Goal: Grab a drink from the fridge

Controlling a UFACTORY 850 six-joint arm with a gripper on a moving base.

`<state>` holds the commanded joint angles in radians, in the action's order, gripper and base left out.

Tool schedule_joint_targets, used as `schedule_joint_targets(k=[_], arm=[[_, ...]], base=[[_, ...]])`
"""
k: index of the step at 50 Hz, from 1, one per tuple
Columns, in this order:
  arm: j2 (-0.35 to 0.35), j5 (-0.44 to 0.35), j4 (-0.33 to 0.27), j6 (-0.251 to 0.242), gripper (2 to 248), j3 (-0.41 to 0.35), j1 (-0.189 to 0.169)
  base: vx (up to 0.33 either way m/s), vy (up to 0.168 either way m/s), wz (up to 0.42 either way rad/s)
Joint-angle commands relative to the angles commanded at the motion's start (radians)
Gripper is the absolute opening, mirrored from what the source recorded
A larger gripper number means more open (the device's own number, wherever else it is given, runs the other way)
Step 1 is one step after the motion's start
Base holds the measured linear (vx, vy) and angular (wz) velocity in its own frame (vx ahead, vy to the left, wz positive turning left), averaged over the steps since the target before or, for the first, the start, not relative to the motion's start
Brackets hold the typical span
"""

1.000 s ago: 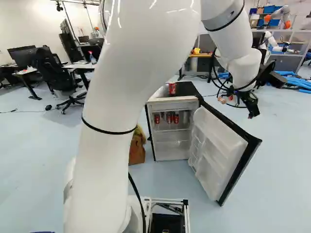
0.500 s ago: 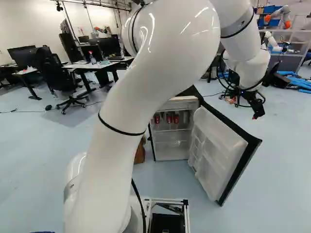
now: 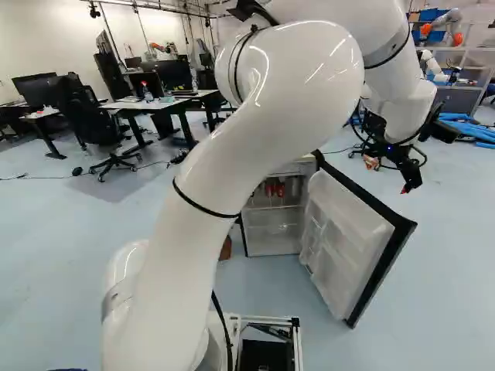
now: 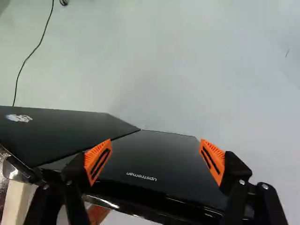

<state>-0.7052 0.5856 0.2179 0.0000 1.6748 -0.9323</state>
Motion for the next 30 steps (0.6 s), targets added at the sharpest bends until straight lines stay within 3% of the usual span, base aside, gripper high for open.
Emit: schedule_joint_targets(k=[30], arm=[[-0.070, 0.021, -0.002, 0.000, 247, 0.049, 0.001]], base=[[0.000, 0.000, 0.000]])
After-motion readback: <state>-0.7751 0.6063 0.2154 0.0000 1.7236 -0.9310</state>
